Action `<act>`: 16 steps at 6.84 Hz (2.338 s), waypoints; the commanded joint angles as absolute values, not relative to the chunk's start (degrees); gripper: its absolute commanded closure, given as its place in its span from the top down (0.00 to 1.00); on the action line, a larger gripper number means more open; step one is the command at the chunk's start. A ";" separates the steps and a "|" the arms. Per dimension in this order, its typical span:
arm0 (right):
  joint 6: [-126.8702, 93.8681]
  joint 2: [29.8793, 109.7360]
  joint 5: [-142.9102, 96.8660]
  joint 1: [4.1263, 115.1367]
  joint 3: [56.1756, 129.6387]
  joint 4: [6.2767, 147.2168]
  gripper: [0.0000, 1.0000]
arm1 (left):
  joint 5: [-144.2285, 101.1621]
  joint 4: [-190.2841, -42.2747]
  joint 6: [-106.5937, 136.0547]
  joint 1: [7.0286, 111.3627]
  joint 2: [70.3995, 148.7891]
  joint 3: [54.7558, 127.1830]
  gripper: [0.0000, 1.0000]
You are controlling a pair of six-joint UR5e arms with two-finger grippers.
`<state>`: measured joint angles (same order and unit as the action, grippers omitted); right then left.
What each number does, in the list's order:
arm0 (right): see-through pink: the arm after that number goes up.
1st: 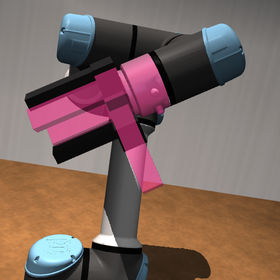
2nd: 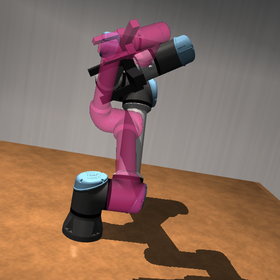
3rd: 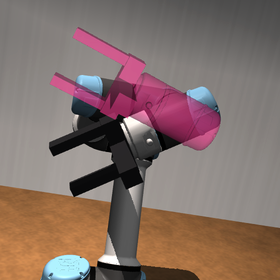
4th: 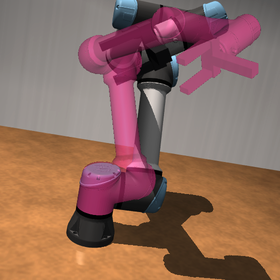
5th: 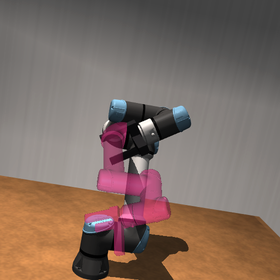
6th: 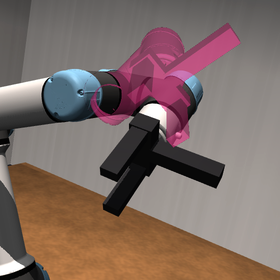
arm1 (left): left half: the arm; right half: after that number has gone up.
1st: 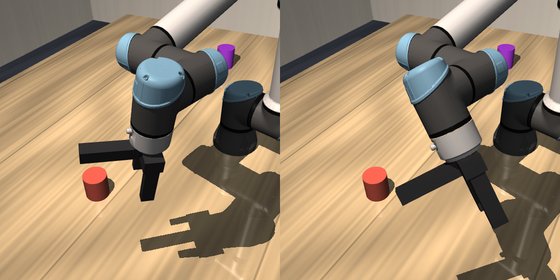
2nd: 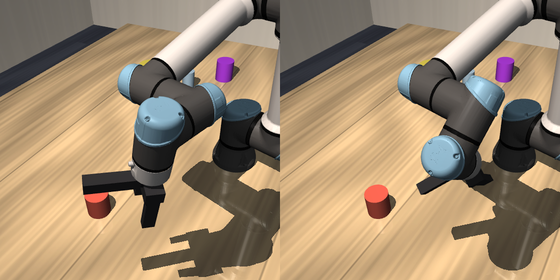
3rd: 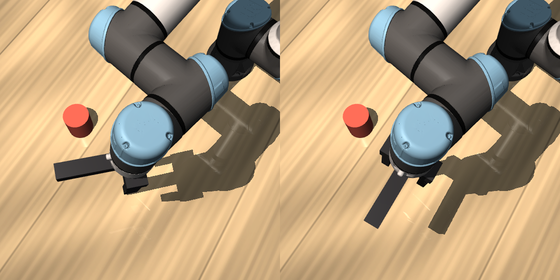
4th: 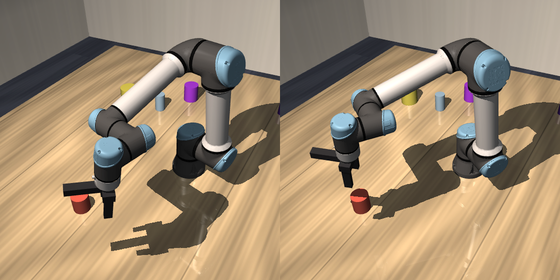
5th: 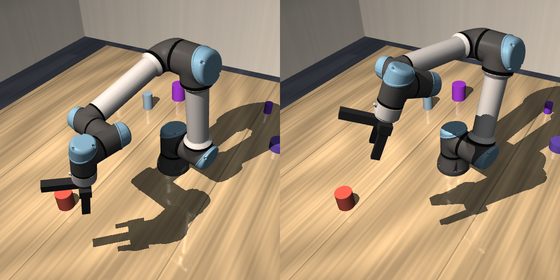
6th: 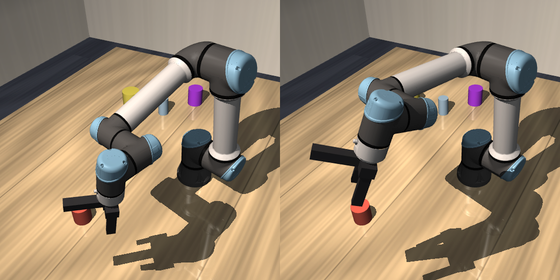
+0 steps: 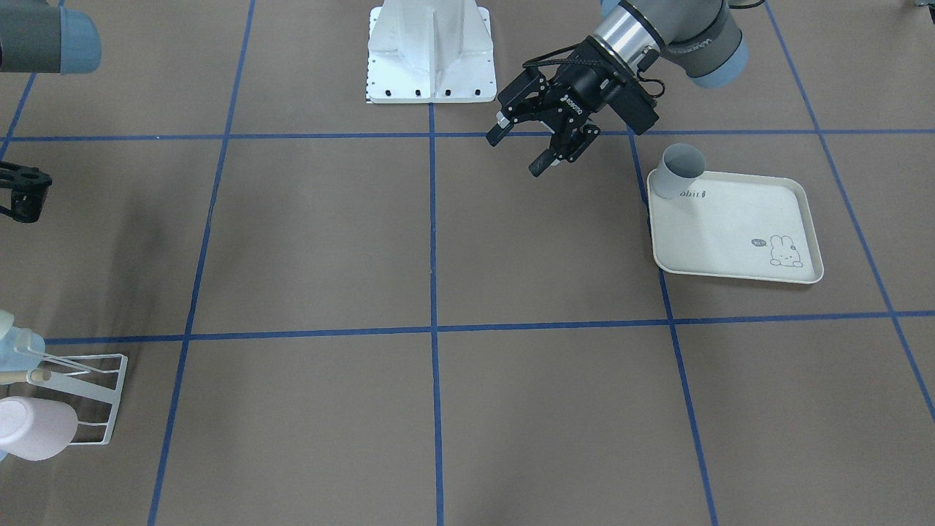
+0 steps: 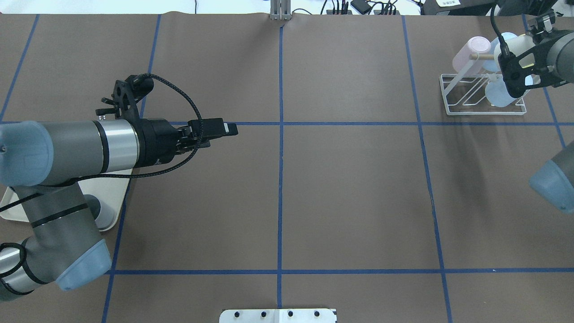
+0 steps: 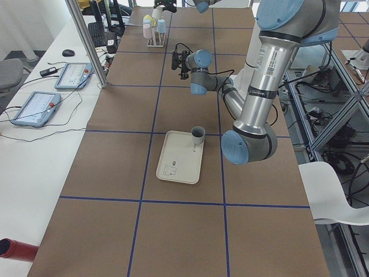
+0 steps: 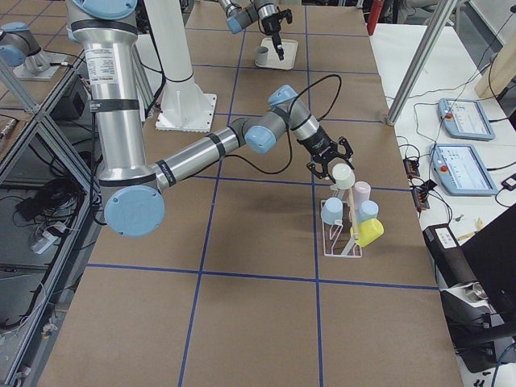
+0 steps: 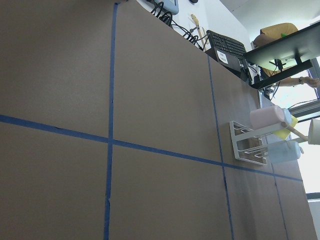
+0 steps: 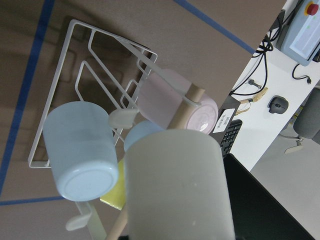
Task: Transfer IKEA cup to right arm and place on rack
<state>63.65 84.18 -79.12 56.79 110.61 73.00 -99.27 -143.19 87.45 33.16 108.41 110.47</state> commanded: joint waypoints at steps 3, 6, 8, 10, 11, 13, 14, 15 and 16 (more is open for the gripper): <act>63.02 84.38 -78.40 54.23 109.00 73.04 0.00 | -99.23 -143.26 87.45 33.13 108.37 110.66 1.00; 63.11 84.11 -77.17 53.18 108.02 72.95 0.00 | -99.14 -143.35 87.54 33.13 108.28 110.83 1.00; 63.02 83.94 -76.99 52.30 107.23 73.04 0.00 | -99.14 -143.35 87.63 33.13 108.19 111.00 1.00; 63.37 83.58 -75.77 51.68 105.74 72.95 0.01 | -98.36 -143.35 87.71 33.13 108.11 110.92 1.00; 63.20 83.58 -73.59 50.81 105.47 72.95 0.36 | -98.35 -143.35 87.71 32.96 108.11 110.92 1.00; 63.54 83.50 -73.48 50.36 104.94 72.60 0.83 | -98.35 -143.35 87.71 32.96 108.11 110.92 1.00; 63.63 83.50 -73.30 50.27 104.94 72.51 0.84 | -98.35 -143.35 87.71 32.96 108.02 110.92 1.00; 63.63 83.50 -73.30 50.27 104.94 72.51 0.85 | -98.35 -143.35 87.80 32.96 108.02 111.00 1.00; 63.46 83.15 -73.39 50.27 105.12 72.51 0.85 | -98.35 -143.35 87.80 32.87 108.02 111.01 1.00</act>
